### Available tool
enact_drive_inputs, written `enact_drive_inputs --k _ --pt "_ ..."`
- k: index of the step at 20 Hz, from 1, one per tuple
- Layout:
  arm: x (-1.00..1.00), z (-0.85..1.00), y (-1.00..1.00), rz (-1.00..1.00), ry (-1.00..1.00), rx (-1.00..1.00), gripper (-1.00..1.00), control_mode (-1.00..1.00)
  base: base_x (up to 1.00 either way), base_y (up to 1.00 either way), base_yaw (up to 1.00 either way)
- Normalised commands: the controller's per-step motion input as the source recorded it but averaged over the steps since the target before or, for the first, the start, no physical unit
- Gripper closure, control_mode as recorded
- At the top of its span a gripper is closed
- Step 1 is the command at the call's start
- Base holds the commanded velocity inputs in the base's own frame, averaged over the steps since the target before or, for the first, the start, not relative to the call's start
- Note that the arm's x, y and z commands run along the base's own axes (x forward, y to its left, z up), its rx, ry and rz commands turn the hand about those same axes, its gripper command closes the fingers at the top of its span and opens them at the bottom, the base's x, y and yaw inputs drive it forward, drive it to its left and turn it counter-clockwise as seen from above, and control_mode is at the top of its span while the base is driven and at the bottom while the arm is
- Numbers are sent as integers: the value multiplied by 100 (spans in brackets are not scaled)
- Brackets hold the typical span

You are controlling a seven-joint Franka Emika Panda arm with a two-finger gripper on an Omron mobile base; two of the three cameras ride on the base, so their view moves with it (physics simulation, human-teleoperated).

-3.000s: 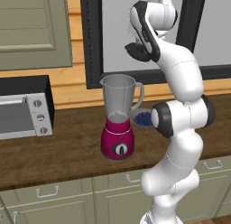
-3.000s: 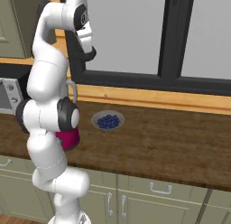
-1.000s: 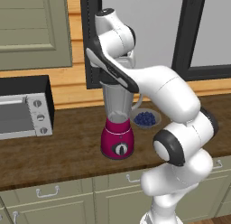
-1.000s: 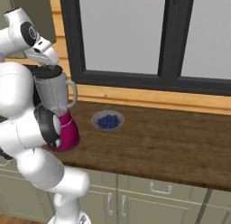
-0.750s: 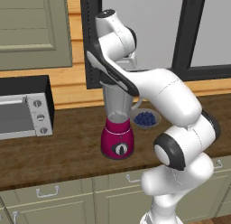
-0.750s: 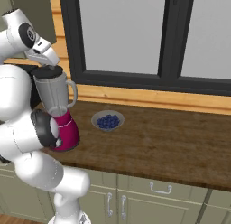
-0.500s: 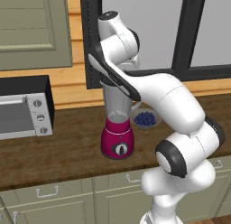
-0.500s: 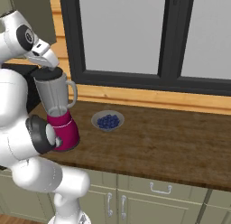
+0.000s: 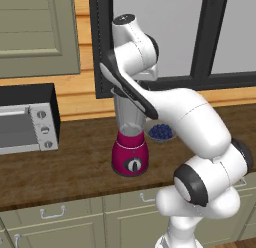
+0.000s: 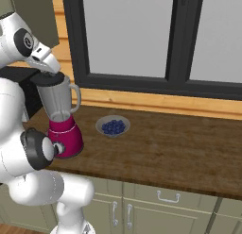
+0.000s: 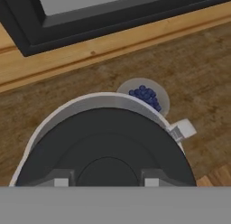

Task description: Close the lid blender by securely placing the lid on top.

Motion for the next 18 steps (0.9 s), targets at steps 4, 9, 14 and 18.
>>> enact_drive_inputs --k 4,9,14,18 --pt "-2 0 -15 0 -2 0 100 -100 0 0 0" --pt "4 0 -24 -6 -6 0 100 -100 0 0 0" --pt "6 0 -1 -3 -1 0 100 -100 0 0 0" --pt "0 0 5 0 0 0 100 -100 0 0 0"
